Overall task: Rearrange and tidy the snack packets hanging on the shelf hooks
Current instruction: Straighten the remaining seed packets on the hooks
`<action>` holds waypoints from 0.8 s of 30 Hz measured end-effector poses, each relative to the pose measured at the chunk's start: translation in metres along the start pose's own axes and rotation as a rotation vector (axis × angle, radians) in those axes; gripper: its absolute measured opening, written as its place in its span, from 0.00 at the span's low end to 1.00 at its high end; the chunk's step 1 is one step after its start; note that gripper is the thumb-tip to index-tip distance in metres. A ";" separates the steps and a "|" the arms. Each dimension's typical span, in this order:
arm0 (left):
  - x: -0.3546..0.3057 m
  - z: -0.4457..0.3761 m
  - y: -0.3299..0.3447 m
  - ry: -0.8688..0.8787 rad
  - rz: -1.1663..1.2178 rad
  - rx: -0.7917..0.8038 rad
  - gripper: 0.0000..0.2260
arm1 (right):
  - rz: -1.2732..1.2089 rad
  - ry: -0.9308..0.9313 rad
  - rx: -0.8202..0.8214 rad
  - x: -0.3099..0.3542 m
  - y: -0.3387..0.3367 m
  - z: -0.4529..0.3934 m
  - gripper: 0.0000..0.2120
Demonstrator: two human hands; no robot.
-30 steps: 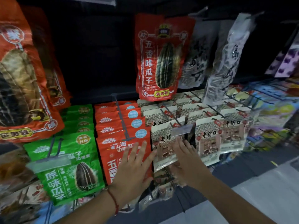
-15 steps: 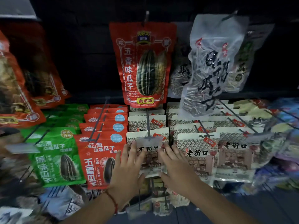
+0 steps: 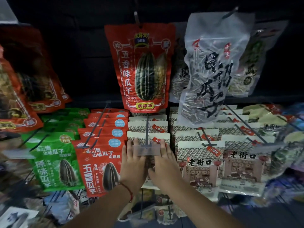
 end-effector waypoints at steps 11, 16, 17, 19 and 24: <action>0.011 -0.039 0.014 0.082 -0.036 -0.024 0.30 | -0.149 0.085 -0.087 -0.012 0.015 -0.034 0.41; 0.014 -0.013 0.030 0.340 0.147 -0.242 0.40 | -0.398 0.266 -0.229 -0.023 0.040 -0.022 0.41; 0.017 -0.008 0.040 0.395 0.107 -0.225 0.43 | -0.412 0.300 -0.212 -0.025 0.050 -0.022 0.39; 0.024 -0.003 0.058 0.482 0.016 -0.188 0.45 | -0.408 0.331 -0.197 -0.031 0.066 -0.025 0.37; 0.039 -0.013 0.077 0.550 0.004 -0.108 0.43 | -0.357 0.357 -0.167 -0.036 0.085 -0.034 0.34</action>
Point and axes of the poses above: each hand's wrist, its own z-axis away from the middle knuckle, its own y-axis out of the palm, x = y × z, the point moved 8 cm from there along -z, towards the middle knuckle, and after that the axes turned 6 degrees about z, right-handed, at the moved point
